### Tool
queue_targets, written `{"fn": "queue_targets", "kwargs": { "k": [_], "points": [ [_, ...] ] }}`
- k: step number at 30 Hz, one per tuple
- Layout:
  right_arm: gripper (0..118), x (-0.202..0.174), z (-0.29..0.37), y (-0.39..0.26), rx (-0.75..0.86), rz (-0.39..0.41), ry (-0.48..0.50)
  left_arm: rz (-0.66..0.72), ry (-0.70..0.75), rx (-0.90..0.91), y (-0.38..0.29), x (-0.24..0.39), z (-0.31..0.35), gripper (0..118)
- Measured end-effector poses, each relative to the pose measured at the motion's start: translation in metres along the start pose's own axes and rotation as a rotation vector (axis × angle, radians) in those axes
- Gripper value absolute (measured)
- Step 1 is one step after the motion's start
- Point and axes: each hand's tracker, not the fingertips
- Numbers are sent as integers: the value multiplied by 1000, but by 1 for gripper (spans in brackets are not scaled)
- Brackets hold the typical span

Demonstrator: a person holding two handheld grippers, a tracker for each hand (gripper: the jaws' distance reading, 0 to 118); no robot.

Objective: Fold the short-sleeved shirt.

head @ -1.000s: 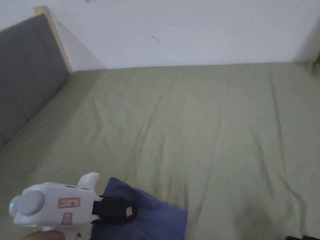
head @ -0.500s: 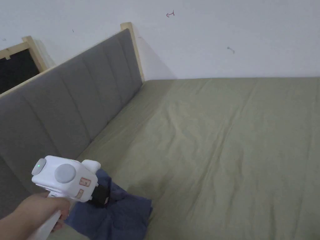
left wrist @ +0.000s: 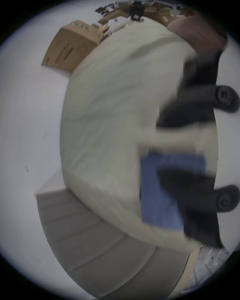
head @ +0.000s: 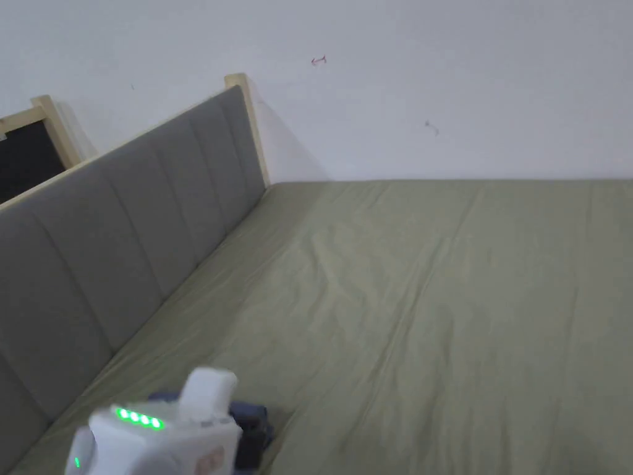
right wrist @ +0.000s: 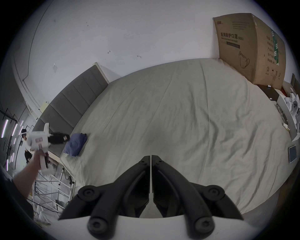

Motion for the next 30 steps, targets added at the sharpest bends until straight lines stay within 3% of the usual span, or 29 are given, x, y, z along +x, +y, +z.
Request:
{"fn": "queue_targets", "kwargs": {
  "k": [4, 8, 17, 21, 24, 25, 27, 30],
  "points": [
    [2, 4, 25, 7, 44, -24, -8, 76, -162, 121, -17, 84, 23, 1],
    [2, 3, 62, 16, 136, -49, -3, 21, -124, 314, -11, 140, 64, 1],
    [2, -22, 156, 21, 674, 138, -122, -85, -72, 861, 31, 228, 181, 1],
    [2, -33, 171, 6, 858, 227, -261, -173, 26, 1024, 16, 262, 191, 1],
    [2, -24, 159, -12, 952, 281, -294, -186, 44, 1024, 1, 269, 171, 1],
    [2, -16, 149, -18, 941, 283, -298, -181, 67, 962, -2, 269, 161, 1],
    [2, -10, 137, -22, 818, 276, -400, -132, 56, 863, -6, 266, 150, 1],
    [2, -6, 142, -32, 826, 262, -340, -32, 88, 856, -14, 265, 152, 1]
  ]
}}
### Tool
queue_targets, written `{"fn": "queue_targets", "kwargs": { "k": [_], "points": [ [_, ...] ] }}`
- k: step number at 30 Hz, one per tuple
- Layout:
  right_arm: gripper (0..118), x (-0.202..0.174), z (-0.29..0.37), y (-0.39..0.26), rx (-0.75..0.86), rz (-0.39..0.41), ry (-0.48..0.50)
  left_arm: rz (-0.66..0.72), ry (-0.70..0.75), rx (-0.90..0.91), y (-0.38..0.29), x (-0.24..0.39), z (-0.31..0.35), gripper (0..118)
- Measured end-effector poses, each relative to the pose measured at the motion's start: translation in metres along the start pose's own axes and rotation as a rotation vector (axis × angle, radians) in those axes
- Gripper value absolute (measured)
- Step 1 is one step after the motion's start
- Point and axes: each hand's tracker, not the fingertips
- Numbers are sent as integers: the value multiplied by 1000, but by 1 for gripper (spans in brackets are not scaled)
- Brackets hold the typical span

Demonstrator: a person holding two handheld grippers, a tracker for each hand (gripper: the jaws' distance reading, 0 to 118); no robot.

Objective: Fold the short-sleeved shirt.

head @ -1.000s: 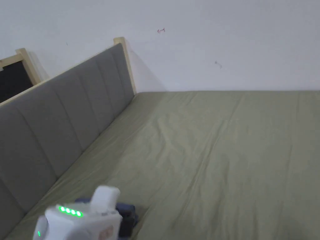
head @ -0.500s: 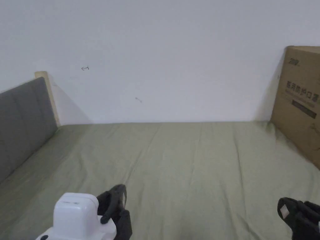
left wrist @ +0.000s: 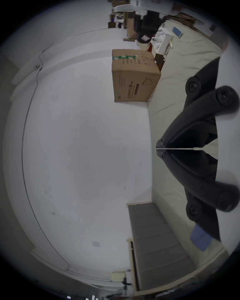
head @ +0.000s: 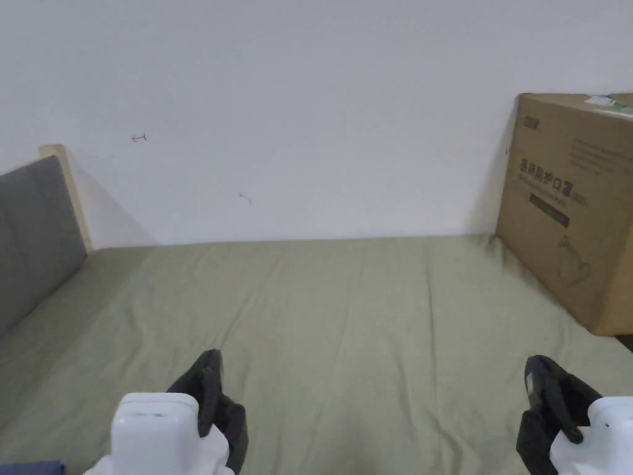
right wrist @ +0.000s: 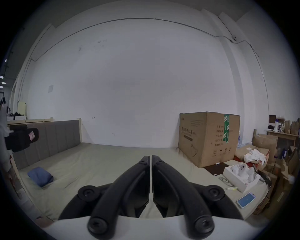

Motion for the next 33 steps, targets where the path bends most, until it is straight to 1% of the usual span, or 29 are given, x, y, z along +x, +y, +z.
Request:
{"fn": "queue_targets", "kwargs": {
  "k": [3, 4, 5, 6, 7, 8, 9, 10, 11, 12, 14, 15, 17, 18, 19, 24, 28, 30, 33],
  "points": [
    [2, -2, 1, 2, 4, 28, 3, 0, 19, 24, 3, 1, 5, 1],
    [4, -2, 1, 4, -1, 30, 9, -6, 19, 32, 4, 1, 5, 2],
    [9, -1, 1, 6, -7, 24, 18, -8, 17, 38, 6, 0, 6, 7],
    [32, 0, 2, 8, -4, -12, 32, -8, 14, 48, 8, 0, 6, 20],
    [61, 0, 2, 9, 1, -35, 30, -9, 6, 51, 11, 0, 8, 37],
    [94, 1, 0, 11, -6, -48, 25, -6, -5, 53, 13, 0, 9, 61],
    [118, 1, 0, 11, -15, -62, 18, -6, -17, 47, 15, 0, 8, 103],
    [118, 0, 1, 11, -7, -80, 3, -6, -25, 41, 16, 1, 9, 118],
    [118, -3, 3, 6, 17, -94, -10, -1, -42, 65, 17, -1, 5, 117],
    [118, -2, 3, 10, 14, -89, 3, 9, -24, 73, 23, -2, -2, 118],
    [118, -5, 1, 10, 10, -75, -10, 0, -31, 76, 33, -3, -12, 118],
    [118, -6, 1, 10, 11, -63, -16, -1, -37, 76, 24, -1, 0, 118],
    [118, -4, 1, 17, 11, -38, -10, 7, -74, 70, 29, -1, -3, 118],
    [118, -5, 1, 17, 12, -27, -6, 27, -124, 66, 32, -2, -5, 118],
    [118, -5, 1, 18, 12, -18, 0, 36, -138, 65, 21, -8, 3, 118],
    [118, -9, 4, 23, 12, -3, 20, 25, -110, 28, 13, -4, 3, 118],
    [118, -14, 3, 23, 4, 14, 30, 36, -134, 10, 9, -11, 7, 118],
    [118, -16, 3, 22, -3, 25, 35, 20, -142, -7, 8, -9, 9, 118],
    [118, -19, 2, 21, -10, 35, 41, -23, -102, -18, 9, -6, 10, 118]
  ]
}}
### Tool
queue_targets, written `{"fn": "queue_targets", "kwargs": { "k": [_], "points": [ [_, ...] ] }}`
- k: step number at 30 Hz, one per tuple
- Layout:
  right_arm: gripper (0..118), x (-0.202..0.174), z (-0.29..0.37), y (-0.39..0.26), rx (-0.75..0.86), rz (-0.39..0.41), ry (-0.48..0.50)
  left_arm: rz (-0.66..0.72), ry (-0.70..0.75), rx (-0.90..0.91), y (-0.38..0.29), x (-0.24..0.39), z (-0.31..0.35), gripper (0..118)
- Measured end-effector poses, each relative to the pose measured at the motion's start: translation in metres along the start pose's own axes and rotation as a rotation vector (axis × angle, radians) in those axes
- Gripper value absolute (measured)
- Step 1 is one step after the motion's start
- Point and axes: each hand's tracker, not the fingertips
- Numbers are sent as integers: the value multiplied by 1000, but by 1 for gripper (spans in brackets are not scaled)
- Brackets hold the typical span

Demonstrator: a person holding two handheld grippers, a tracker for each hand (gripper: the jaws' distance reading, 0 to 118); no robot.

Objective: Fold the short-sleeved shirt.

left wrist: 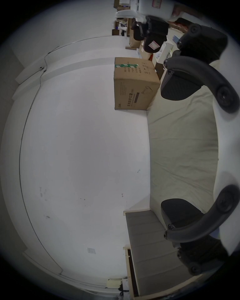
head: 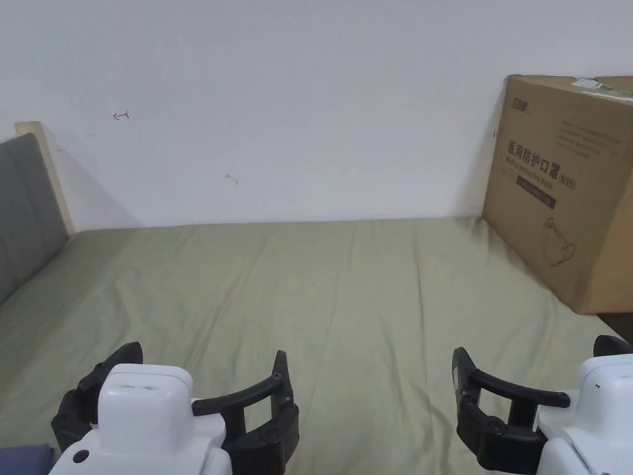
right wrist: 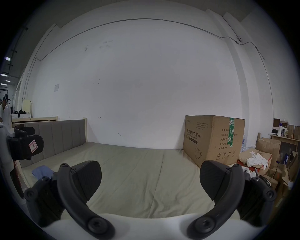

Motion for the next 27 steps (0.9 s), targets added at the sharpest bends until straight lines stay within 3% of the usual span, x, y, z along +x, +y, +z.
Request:
{"fn": "queue_targets", "kwargs": {
  "k": [27],
  "points": [
    [118, -10, -4, -11, -79, 30, 15, 51, 29, -111, -1, 6, -13, 118]
  ]
}}
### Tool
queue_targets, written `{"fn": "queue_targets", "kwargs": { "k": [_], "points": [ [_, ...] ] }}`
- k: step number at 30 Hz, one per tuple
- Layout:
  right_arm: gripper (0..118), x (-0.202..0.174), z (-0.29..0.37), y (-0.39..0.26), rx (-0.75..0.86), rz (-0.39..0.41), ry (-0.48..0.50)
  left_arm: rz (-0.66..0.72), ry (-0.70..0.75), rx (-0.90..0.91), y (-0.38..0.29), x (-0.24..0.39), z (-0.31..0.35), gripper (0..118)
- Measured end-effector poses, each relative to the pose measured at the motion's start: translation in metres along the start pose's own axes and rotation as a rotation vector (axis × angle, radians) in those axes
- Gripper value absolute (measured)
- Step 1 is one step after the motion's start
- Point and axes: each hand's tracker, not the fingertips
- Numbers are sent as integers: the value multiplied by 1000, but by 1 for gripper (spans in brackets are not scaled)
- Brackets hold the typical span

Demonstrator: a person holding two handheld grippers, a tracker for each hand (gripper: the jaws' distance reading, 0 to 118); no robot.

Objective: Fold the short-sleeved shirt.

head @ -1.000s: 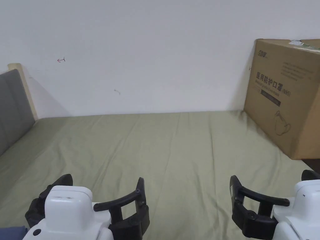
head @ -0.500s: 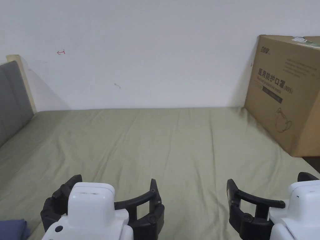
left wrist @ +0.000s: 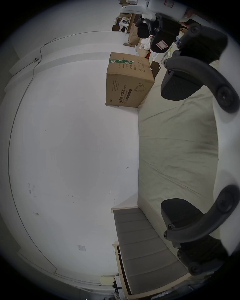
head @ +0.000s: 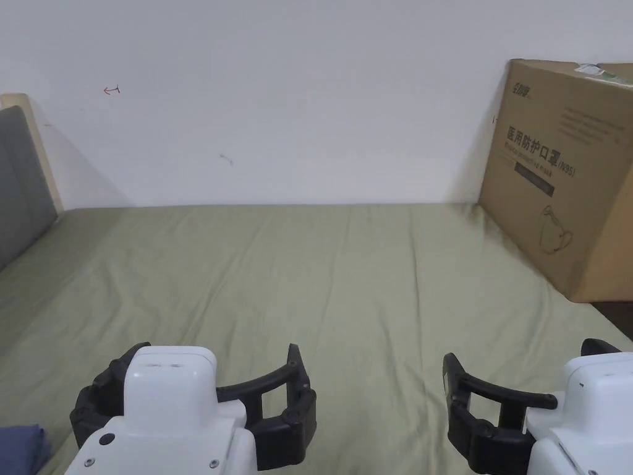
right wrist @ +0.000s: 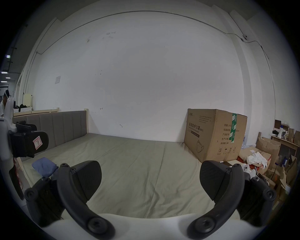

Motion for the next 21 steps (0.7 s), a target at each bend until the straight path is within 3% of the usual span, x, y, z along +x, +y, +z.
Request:
{"fn": "queue_targets", "kwargs": {
  "k": [21],
  "points": [
    [118, -6, -5, -3, -24, 4, 11, 7, 48, -34, -2, -15, -16, 118]
  ]
}}
